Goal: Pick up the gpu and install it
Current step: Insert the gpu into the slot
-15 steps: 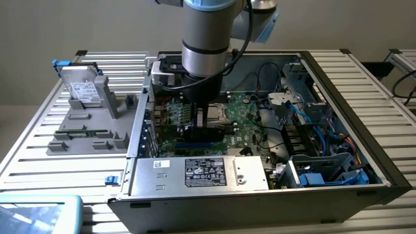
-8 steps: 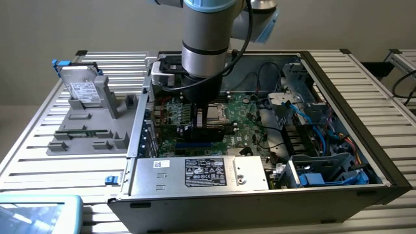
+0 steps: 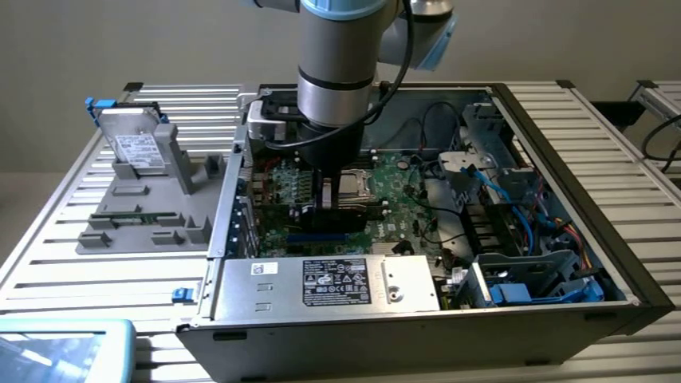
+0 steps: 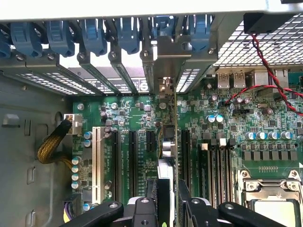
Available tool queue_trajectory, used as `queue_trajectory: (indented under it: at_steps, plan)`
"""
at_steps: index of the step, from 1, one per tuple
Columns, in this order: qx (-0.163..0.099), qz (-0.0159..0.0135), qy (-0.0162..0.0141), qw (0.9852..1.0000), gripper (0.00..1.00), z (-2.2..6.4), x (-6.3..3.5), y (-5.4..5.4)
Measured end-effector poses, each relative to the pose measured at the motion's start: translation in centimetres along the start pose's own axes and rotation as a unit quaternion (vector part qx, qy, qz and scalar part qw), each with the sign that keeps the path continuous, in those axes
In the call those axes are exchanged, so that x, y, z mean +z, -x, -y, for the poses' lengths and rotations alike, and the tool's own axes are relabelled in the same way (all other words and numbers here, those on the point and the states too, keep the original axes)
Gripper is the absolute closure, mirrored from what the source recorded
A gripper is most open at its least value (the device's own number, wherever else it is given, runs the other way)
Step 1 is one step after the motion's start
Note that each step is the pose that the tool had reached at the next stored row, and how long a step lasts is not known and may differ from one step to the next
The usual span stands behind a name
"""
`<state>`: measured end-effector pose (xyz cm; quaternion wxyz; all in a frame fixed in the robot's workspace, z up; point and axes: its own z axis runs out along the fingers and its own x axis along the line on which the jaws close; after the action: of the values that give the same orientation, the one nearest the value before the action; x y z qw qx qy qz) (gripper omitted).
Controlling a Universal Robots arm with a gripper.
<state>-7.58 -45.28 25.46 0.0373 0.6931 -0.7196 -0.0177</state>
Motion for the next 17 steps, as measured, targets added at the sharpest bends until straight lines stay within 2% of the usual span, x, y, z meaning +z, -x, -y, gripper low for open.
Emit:
queue_trajectory:
  at_steps: [4, 10, 17]
  plan:
    - [0.0, 0.0018, 0.0001, 1.0, 0.72, -0.03, 0.02, -0.01]
    - [-0.001, 0.0107, 0.0004, 0.9999, 0.72, -0.05, 0.05, -0.09]
    - [-0.001, 0.011, 0.0004, 0.9999, 0.72, -0.05, 0.05, -0.23]
